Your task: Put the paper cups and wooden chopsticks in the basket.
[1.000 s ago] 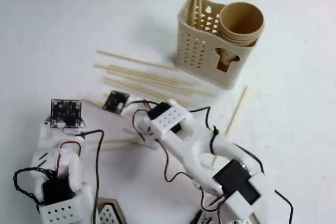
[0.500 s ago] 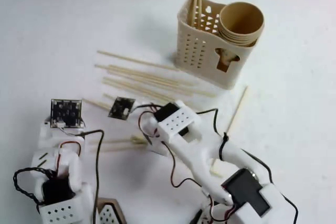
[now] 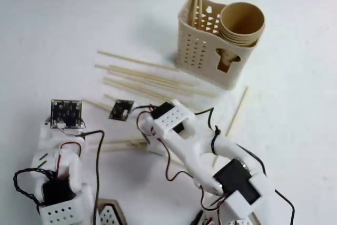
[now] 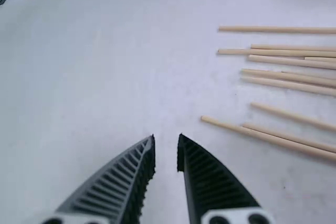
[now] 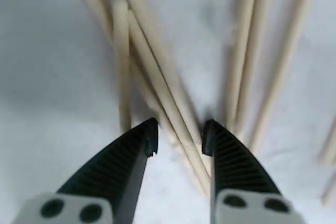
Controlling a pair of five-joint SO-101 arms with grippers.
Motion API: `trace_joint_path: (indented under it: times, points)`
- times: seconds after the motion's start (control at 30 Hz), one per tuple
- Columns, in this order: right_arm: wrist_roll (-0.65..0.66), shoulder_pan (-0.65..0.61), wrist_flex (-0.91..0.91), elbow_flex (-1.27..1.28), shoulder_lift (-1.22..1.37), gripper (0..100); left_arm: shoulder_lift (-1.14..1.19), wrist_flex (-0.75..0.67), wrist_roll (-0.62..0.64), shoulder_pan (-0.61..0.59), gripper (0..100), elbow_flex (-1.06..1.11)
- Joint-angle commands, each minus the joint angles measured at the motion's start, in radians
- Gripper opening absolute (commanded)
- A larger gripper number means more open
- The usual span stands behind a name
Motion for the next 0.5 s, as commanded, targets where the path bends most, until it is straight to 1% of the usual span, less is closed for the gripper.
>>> trace_joint_path:
  times: [0.0,0.07,0.13,0.27,0.47]
  points:
    - [0.041,-0.021,0.021,-0.038,0.047,7.5,-0.012,-0.003,-0.012,-0.012,9,-0.008]
    - [0.043,-0.021,0.024,-0.052,0.054,1.2,-0.012,-0.003,-0.012,-0.012,9,-0.008]
    - [0.043,-0.016,0.024,-0.052,0.048,2.6,-0.012,-0.003,-0.012,-0.012,9,-0.008]
    - [0.043,0.025,0.024,-0.057,0.008,1.9,-0.012,-0.003,-0.012,-0.012,9,-0.008]
    - [0.043,0.105,0.082,-0.051,-0.191,1.9,-0.012,-0.003,-0.012,-0.012,9,-0.008]
